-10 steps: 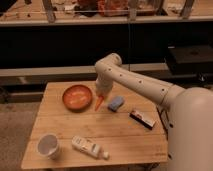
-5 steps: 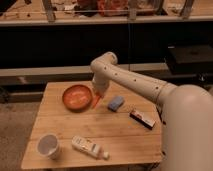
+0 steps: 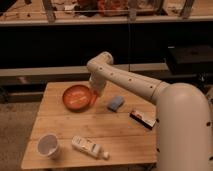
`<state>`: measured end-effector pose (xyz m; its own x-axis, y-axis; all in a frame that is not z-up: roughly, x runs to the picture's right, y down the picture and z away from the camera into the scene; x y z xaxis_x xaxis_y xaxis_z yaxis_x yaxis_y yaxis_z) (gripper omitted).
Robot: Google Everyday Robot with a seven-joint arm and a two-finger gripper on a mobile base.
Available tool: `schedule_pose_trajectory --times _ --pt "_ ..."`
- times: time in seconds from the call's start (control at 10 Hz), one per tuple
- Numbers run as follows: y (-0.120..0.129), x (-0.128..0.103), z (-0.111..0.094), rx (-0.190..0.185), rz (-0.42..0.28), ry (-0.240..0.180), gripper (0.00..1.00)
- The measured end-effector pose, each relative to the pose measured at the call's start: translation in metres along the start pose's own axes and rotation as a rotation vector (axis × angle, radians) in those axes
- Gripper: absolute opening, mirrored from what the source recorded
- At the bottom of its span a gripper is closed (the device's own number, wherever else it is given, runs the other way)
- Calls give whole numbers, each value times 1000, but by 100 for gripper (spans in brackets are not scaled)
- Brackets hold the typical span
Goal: Place the pepper in the ceramic bowl
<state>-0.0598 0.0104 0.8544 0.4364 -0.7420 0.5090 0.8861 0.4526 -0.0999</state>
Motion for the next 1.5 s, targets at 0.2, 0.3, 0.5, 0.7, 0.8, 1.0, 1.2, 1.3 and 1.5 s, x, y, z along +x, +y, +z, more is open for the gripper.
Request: schedule_pose_trajectory --times 0.2,0.3,0.5,0.7,0.8,1.0,1.2,1.3,1.5 --pt "-6 3 3 3 -4 10 13" --pt "-7 4 4 4 -5 13 13" --pt "-17 6 9 10 -17 21 13" --pt "-23 8 12 17 -23 27 13" --pt "-24 10 13 19 -25 31 13" --pt "-28 13 15 24 -30 37 13" --pt "-35 12 18 29 -40 40 13" --pt "-39 11 19 33 -46 41 13" --pt "-41 14 21 39 -52 46 13"
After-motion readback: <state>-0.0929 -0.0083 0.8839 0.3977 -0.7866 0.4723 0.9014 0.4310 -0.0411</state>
